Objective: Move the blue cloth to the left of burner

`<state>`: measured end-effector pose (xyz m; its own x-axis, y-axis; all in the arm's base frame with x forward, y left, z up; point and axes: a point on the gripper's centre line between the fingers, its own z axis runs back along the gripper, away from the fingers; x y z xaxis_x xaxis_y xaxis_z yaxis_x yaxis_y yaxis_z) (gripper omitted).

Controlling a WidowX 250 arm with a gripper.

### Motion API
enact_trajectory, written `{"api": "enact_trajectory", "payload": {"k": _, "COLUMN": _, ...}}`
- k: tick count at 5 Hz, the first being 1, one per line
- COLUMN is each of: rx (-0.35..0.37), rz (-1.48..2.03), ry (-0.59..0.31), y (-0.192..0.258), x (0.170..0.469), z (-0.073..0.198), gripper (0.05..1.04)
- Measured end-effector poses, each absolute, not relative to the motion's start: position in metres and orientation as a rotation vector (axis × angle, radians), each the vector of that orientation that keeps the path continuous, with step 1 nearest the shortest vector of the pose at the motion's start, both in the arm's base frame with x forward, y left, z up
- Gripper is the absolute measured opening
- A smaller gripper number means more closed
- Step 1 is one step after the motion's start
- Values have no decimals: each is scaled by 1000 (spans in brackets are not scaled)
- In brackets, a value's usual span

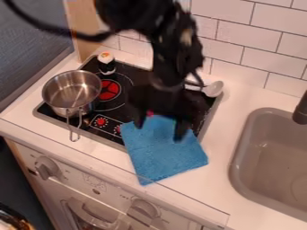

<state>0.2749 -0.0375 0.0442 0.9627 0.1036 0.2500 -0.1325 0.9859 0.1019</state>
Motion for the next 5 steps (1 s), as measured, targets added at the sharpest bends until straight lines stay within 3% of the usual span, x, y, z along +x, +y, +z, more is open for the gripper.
{"api": "enact_trajectory", "payload": {"k": 2, "rx": 38, "rz": 173, "ry": -291, "y": -36, "x": 275, "z": 27, "gripper": 999}}
{"api": "enact_trajectory", "payload": {"k": 5, "rx": -22, "rz": 227, "ry": -262, "y": -23, "x": 283, "z": 10, "gripper": 1000}}
